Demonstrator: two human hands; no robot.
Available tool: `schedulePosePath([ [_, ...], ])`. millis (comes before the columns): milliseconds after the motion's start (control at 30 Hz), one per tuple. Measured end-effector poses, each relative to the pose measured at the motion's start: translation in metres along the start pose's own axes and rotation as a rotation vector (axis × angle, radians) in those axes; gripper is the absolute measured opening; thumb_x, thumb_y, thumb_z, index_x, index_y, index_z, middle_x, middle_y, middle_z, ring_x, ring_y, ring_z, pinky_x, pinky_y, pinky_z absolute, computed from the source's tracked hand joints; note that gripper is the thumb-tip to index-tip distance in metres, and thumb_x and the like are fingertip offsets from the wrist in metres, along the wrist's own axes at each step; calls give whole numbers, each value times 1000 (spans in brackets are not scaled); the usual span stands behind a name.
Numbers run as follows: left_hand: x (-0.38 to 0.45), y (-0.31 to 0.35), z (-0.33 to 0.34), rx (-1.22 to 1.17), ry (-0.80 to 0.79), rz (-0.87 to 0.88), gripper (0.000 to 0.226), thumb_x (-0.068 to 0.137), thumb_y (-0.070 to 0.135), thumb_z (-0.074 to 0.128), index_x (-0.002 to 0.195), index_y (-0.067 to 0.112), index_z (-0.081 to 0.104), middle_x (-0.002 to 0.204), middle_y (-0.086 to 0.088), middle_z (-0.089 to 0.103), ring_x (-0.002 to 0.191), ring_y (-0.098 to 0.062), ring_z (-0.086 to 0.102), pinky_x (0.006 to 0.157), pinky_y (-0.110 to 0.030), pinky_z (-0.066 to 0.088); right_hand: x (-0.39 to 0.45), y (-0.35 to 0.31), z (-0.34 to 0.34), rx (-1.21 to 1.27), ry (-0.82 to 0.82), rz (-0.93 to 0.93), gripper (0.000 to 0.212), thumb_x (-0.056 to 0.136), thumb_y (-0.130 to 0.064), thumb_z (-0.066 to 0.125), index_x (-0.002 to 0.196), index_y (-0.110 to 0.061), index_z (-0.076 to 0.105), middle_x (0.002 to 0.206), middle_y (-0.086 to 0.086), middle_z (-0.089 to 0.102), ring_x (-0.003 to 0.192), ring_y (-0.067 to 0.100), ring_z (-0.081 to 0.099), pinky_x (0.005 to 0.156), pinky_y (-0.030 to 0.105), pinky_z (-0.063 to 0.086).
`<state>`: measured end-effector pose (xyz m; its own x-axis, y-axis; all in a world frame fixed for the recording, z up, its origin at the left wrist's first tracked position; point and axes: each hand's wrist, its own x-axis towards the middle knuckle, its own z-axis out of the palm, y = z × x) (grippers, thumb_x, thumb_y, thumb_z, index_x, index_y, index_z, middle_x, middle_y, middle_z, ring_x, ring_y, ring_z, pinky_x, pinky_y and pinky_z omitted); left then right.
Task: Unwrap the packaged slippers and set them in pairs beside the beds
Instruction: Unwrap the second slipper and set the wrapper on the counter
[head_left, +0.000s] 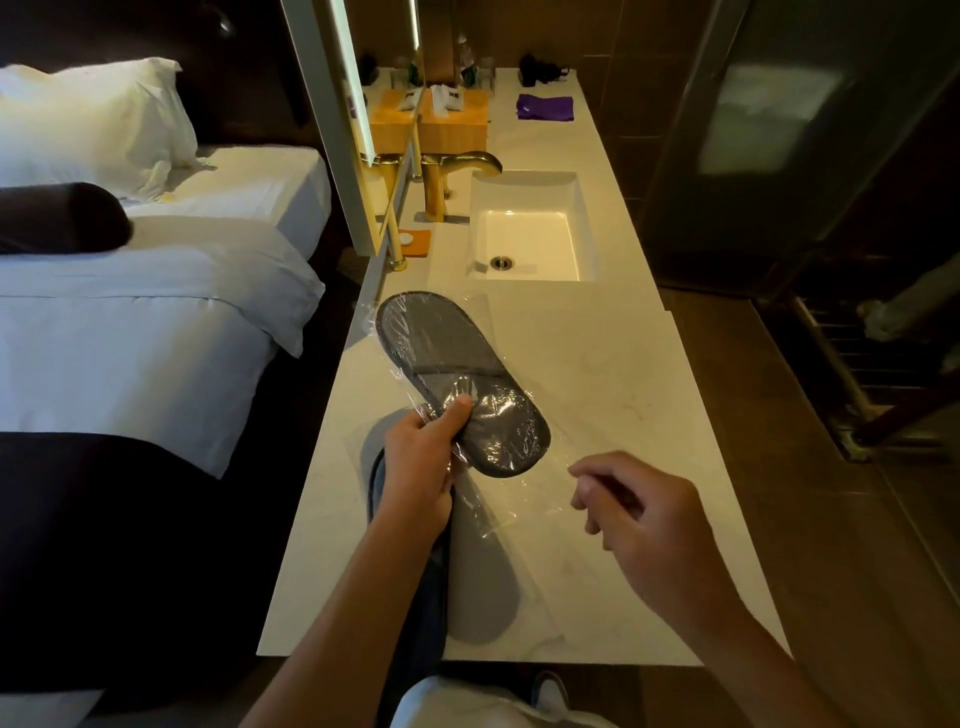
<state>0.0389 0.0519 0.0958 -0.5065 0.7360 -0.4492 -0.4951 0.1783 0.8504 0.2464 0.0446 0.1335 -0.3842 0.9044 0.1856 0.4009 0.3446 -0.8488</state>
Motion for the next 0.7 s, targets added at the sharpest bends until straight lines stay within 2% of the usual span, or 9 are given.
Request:
schedulePosePath([
  [100,-4,-1,8,12,-28,32,16,88,15,70,101,6,69,94,-12,79,89,-27,76,77,-37,62,7,-10,3,322,-92,400,21,97,-6,51,97,-11,72,77,6,75,52,21,64,47,26,53],
  [167,-6,-4,14,21,-50,52,17,89,14,69,105,7,68,98,-11,79,91,-25,76,79,-37,62,10,-11,8,419,-180,567,22,99,-8,47,99,-9,69,85,12,76,51,23,63,46,29,51],
  [233,-8,-6,19,26,-71,68,23,90,14,68,111,6,66,100,-12,78,92,-26,76,81,-39,61,11,-10,14,488,-188,674,20,100,-8,47,101,-5,67,89,16,76,51,23,62,46,29,50],
  [500,-10,-16,30,39,-152,72,14,91,13,65,105,13,66,97,-11,79,89,-25,76,70,-30,62,10,0,18,736,-19,759,16,97,-7,53,106,-4,65,96,19,76,51,20,61,47,26,51],
  [700,-8,-25,35,115,-226,37,23,90,17,67,111,8,64,101,-14,77,92,-29,75,82,-42,60,10,3,21,808,73,814,15,95,-12,58,109,-9,65,92,18,73,52,17,62,49,25,50],
])
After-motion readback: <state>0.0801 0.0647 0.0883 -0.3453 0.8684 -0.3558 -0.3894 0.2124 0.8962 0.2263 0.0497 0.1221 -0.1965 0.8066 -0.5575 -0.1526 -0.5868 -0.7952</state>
